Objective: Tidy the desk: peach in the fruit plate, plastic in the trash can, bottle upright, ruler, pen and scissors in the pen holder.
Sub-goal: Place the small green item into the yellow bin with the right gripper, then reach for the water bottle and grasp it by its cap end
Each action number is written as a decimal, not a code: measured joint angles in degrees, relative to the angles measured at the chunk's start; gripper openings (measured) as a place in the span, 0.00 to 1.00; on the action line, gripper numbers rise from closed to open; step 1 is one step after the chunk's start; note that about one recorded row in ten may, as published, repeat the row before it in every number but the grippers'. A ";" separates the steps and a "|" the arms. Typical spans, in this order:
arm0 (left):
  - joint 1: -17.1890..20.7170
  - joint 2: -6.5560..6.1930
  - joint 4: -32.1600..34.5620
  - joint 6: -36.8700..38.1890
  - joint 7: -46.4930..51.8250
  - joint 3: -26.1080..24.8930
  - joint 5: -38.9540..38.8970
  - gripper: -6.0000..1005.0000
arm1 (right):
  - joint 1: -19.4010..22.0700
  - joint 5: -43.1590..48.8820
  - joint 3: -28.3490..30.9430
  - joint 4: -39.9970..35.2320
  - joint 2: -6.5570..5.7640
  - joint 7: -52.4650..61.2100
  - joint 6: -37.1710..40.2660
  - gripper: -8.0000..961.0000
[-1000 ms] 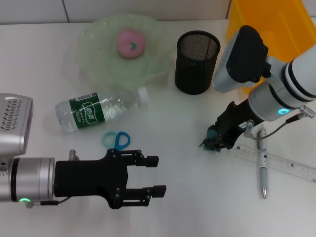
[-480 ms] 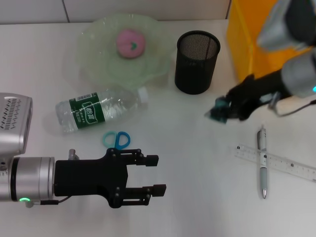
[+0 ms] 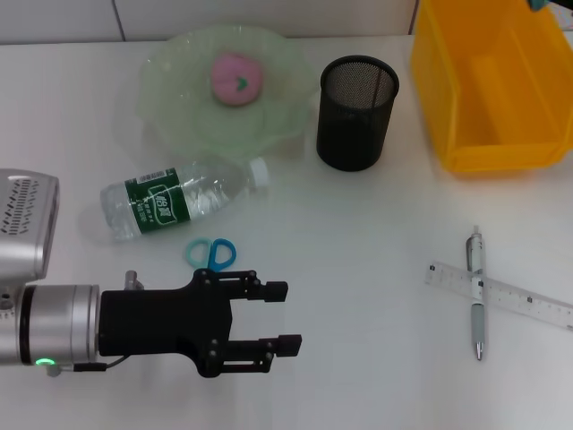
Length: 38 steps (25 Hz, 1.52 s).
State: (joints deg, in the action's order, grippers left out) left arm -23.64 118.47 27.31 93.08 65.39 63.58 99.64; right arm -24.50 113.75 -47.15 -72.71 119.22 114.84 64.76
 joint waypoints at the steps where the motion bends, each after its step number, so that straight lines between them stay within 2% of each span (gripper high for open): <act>1: -0.14 0.00 0.00 0.00 0.00 -0.02 0.02 0.68 | -0.42 -0.10 -0.13 3.12 0.00 -1.83 -3.96 0.26; 6: -0.21 0.00 0.00 0.00 0.00 0.05 0.00 0.68 | -2.14 0.15 -0.15 9.05 -0.04 -4.24 -8.45 0.26; 9: -0.41 0.00 -0.52 -0.01 0.02 -0.08 -0.04 0.68 | -2.42 0.16 -0.14 9.86 -0.03 -4.93 -8.62 0.28; 15: -0.44 0.01 -0.53 -0.01 0.01 -0.12 0.00 0.68 | -2.63 0.12 -0.06 10.15 0.01 -5.16 -8.33 0.52; 22: -0.22 -0.01 -0.49 0.06 0.03 -0.18 -0.22 0.68 | -2.19 -0.52 0.08 10.07 0.05 -5.19 -6.92 0.67; 25: -0.15 -0.26 0.12 1.18 1.43 -1.25 -0.34 0.68 | -1.71 -1.14 0.74 9.75 0.01 -5.55 -1.25 0.73; 26: -0.18 -0.39 0.45 1.68 2.34 -1.85 -0.32 0.68 | -0.66 -3.36 1.38 9.69 -0.10 -7.48 4.30 0.75; 27: -0.18 -0.39 0.45 1.68 2.34 -1.85 -0.32 0.68 | -0.66 -3.36 1.38 9.69 -0.10 -7.48 4.30 0.76; 29: -0.40 -0.95 2.54 2.78 6.10 -3.63 -0.22 0.68 | 1.33 -7.40 2.16 9.98 -0.17 -11.09 10.17 0.79; 30: -0.50 -1.52 6.60 2.94 12.01 -4.04 -0.01 0.68 | 2.40 -9.38 2.53 10.32 -0.17 -13.09 12.88 0.80; 33: -0.50 -1.55 6.85 2.93 12.59 -4.04 -0.01 0.68 | 5.20 -14.09 2.99 13.06 -0.18 -19.82 19.30 0.81; 34: -0.66 -2.34 15.04 2.90 22.13 -3.82 0.15 0.68 | 5.93 -14.92 3.13 14.51 -0.20 -21.77 20.63 0.81; 35: -0.66 -2.34 15.04 2.90 22.13 -3.82 0.15 0.68 | 6.45 -15.43 3.33 15.81 -0.20 -23.45 21.77 0.81; 36: -0.94 -2.51 19.41 3.00 25.59 -3.60 0.62 0.68 | 7.07 -15.68 4.39 19.57 -0.22 -26.68 23.06 0.81; 37: -0.94 -2.51 19.41 3.00 25.59 -3.60 0.62 0.68 | 7.07 -15.68 4.39 19.57 -0.22 -26.68 23.06 0.81; 38: -1.78 -1.84 29.43 2.04 33.08 -3.68 4.42 0.68 | 7.19 -15.69 5.06 21.66 -0.26 -28.28 23.61 0.81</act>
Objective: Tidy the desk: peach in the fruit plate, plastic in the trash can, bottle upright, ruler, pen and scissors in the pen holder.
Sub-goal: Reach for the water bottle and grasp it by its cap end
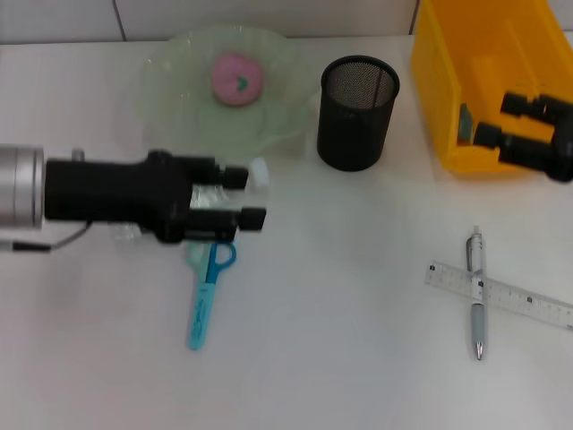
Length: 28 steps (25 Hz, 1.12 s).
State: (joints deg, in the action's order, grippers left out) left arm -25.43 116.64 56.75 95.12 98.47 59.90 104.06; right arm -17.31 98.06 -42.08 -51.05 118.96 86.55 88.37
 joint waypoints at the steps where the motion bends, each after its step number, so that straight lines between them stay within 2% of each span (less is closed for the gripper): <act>1: -0.23 0.32 2.06 -0.70 1.38 -0.08 1.54 0.68 | 0.05 -0.01 0.66 1.91 -0.13 -1.38 0.41 0.81; 4: -1.45 1.54 10.27 -4.00 6.47 -0.06 9.03 0.68 | 0.13 -0.01 2.94 7.38 -0.75 -4.97 1.76 0.81; 8: -3.19 1.77 14.09 -7.97 10.62 0.10 17.80 0.68 | 0.40 0.16 4.59 11.79 -1.75 -7.52 2.81 0.81; 9: -3.19 1.77 14.09 -7.97 10.62 0.10 17.80 0.68 | 0.40 0.16 4.59 11.79 -1.75 -7.52 2.81 0.81; 13: -3.88 1.80 12.53 -14.91 11.60 0.43 25.90 0.68 | 0.40 0.34 4.29 12.53 -1.79 -8.68 2.91 0.81; 23: -3.04 1.75 8.36 -24.84 13.22 -0.20 32.95 0.68 | -0.20 0.43 4.21 13.70 -1.49 -10.18 2.98 0.81; 28: -2.83 1.88 6.68 -26.64 13.35 0.16 34.27 0.68 | -0.20 0.46 4.21 13.88 -1.45 -10.56 3.01 0.81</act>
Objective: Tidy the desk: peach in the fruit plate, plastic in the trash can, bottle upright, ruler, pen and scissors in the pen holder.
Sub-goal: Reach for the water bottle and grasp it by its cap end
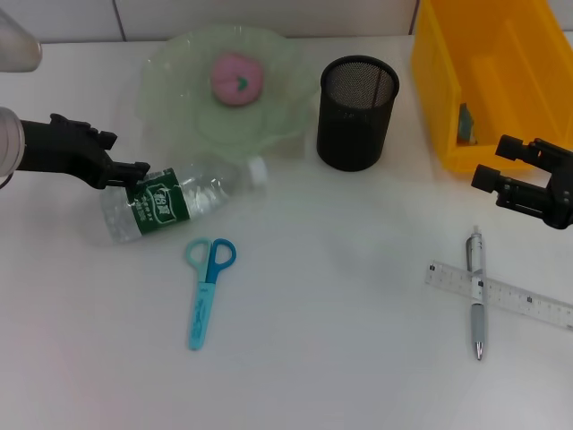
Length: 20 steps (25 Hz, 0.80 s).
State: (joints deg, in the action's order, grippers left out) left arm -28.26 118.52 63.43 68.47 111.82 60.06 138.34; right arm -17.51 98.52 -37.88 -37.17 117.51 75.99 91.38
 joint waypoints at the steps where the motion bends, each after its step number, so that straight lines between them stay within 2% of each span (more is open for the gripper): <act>1: 0.00 0.00 0.00 0.00 0.00 0.00 0.00 0.68 | 0.00 0.00 0.00 0.00 0.00 0.00 0.00 0.81; 17: 1.18 0.07 1.34 4.36 1.24 -0.30 -1.43 0.68 | 0.03 0.01 0.52 1.13 -0.17 -0.31 0.02 0.81; 20: 1.50 -0.11 3.28 8.42 2.73 -0.36 -3.93 0.68 | 0.03 -0.02 0.53 1.14 -0.21 -0.32 0.03 0.81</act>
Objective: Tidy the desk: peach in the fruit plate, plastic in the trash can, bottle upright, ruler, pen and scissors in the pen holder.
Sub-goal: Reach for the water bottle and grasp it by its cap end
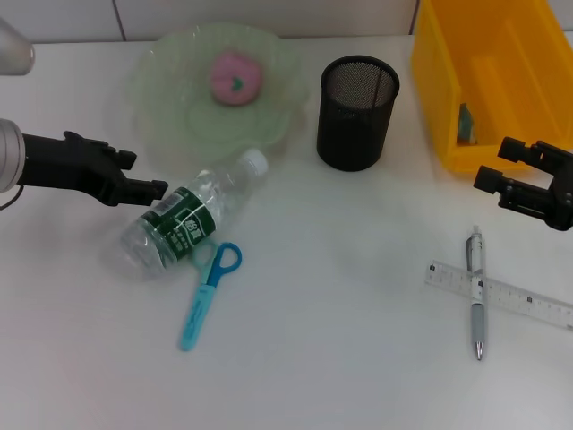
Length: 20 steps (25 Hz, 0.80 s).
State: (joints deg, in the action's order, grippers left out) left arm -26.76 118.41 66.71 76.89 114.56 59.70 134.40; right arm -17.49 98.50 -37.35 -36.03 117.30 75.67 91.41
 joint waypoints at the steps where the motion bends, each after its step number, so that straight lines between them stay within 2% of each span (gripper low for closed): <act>1: 0.05 -0.04 0.59 1.31 0.74 -0.01 -0.47 0.68 | 0.00 -0.09 0.00 0.00 -0.05 0.00 -0.01 0.81; 7: 0.35 0.15 3.96 5.50 3.34 -0.04 -2.52 0.68 | -0.02 -0.23 0.00 0.00 -0.15 -0.01 -0.38 0.81; 8: 0.66 0.14 5.30 8.06 4.27 0.30 -6.95 0.68 | -0.04 -0.23 0.00 0.00 -0.15 -0.07 -0.50 0.81; 12: 0.67 0.16 6.08 9.29 4.59 1.13 -9.55 0.68 | -0.31 -0.25 0.04 0.37 0.03 -0.79 -0.66 0.81; 15: -0.34 0.30 6.57 5.34 9.16 8.49 -10.59 0.68 | -0.40 -0.27 0.14 0.58 0.13 -1.18 -0.66 0.81; 17: -0.34 0.30 6.57 5.34 9.16 8.49 -10.59 0.68 | -0.39 -0.28 0.40 1.13 0.14 -1.50 -0.69 0.81; 18: -1.33 0.26 6.57 -0.57 12.61 15.64 -9.37 0.68 | -0.39 -0.29 0.56 1.60 0.07 -1.72 -0.72 0.81; 20: -1.99 0.30 6.57 -3.71 14.20 20.23 -9.04 0.68 | -0.40 -0.30 1.31 3.01 -0.23 -2.58 -0.74 0.81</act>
State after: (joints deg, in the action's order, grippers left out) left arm -28.75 118.71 73.28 73.19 128.76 79.93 125.36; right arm -17.89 98.19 -36.04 -33.02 117.07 73.10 90.67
